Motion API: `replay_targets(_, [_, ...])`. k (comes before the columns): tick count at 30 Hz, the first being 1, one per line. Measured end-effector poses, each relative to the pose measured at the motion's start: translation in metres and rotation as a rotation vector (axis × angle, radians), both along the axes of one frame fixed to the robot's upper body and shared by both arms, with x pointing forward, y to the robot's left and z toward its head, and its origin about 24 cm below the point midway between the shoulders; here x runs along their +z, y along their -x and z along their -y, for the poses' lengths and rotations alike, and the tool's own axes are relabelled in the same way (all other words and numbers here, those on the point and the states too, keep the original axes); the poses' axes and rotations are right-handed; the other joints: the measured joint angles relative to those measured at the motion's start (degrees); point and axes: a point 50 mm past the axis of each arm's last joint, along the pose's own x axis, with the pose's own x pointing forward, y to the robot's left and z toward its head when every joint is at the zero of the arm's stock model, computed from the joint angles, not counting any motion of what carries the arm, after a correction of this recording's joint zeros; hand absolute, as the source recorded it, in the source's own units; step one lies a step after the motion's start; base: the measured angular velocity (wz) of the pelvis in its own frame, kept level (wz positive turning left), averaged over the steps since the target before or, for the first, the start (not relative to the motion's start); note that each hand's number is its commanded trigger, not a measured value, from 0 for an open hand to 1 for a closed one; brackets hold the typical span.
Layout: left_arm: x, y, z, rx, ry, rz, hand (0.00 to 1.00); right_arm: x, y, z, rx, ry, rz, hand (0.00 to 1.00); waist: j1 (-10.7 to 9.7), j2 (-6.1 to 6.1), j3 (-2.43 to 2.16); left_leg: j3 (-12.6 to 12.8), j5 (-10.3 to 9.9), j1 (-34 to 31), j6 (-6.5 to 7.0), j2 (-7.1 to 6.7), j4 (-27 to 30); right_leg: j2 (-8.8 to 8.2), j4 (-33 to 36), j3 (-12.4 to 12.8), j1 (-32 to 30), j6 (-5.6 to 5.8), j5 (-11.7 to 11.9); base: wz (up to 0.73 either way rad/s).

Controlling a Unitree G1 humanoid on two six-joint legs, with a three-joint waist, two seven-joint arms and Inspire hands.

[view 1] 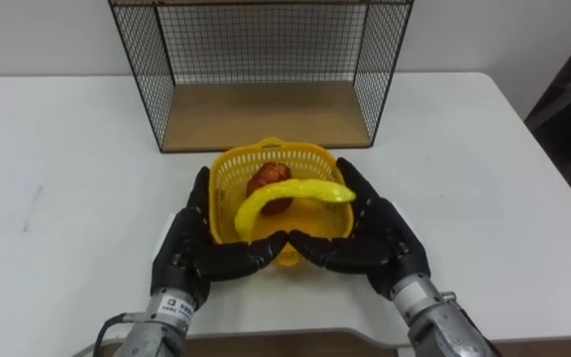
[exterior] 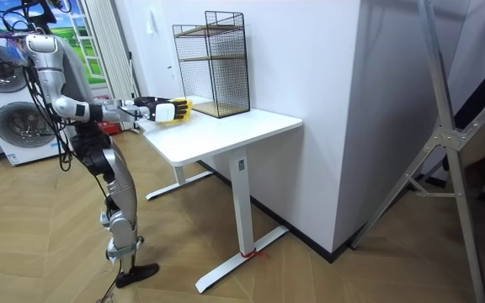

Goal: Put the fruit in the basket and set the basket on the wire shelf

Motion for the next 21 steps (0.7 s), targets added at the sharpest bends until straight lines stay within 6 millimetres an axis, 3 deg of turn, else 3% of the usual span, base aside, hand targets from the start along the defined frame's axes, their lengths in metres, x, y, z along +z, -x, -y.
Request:
replay_targets(10, [0.016,-0.014,0.002,-0.003,0.005,0.074,0.00,0.013,-0.016,-0.004,-0.007,-0.010,0.050,0.00,-0.1,0.25,-0.13,1.3,0.0,-0.5,0.01,0.06,0.4,0.07,1.0,1.3,-1.5,-0.04,0.0,-0.07])
replay_targets(21, [0.046,-0.031,0.005,0.016,0.021,0.203,0.00,0.041,-0.029,-0.008,-0.044,-0.035,0.172,0.00,0.1,0.37,-0.07,1.4,0.0,0.0,0.01,0.08,0.4,0.11,1.0,1.5,-1.4,-0.06,0.1,0.00])
